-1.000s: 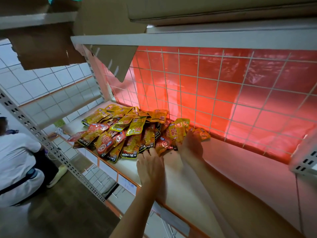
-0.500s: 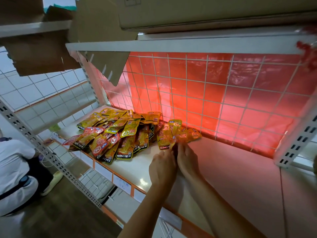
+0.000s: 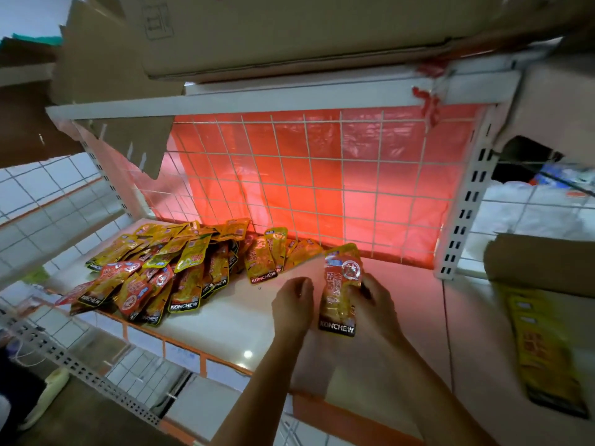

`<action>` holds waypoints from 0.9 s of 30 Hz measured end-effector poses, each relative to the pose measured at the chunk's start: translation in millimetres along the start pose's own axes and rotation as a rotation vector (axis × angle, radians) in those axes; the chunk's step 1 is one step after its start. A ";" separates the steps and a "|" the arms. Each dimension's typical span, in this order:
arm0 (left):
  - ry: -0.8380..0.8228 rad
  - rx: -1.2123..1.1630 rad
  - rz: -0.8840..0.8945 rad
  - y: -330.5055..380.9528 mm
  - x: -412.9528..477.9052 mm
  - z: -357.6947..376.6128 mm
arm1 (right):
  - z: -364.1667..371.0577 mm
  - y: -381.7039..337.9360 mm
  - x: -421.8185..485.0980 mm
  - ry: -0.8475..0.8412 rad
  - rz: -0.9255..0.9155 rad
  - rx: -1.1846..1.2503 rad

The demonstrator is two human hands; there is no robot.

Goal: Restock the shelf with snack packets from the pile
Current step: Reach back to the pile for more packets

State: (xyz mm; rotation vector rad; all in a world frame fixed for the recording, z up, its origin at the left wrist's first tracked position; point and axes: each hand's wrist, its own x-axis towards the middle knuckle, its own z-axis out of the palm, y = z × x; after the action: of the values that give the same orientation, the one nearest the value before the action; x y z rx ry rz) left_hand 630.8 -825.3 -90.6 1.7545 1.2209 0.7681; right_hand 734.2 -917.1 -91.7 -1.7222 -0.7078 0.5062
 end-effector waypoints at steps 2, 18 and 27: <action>-0.157 -0.255 -0.097 10.9 -8.1 13.4 | -21.3 2.8 -9.0 -0.014 -0.001 0.070; -0.531 -0.485 -0.074 69.9 -90.6 119.0 | -176.5 25.7 -63.1 0.371 0.033 0.040; -0.660 -0.113 0.096 82.4 -138.1 168.5 | -261.1 52.7 -80.3 0.573 0.207 0.047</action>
State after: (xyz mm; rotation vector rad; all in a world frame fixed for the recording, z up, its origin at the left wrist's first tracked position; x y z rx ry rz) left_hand 760.9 -1018.4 -96.8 1.7758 0.6394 0.2552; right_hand 858.6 -1165.5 -77.4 -1.7864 -0.1080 0.1464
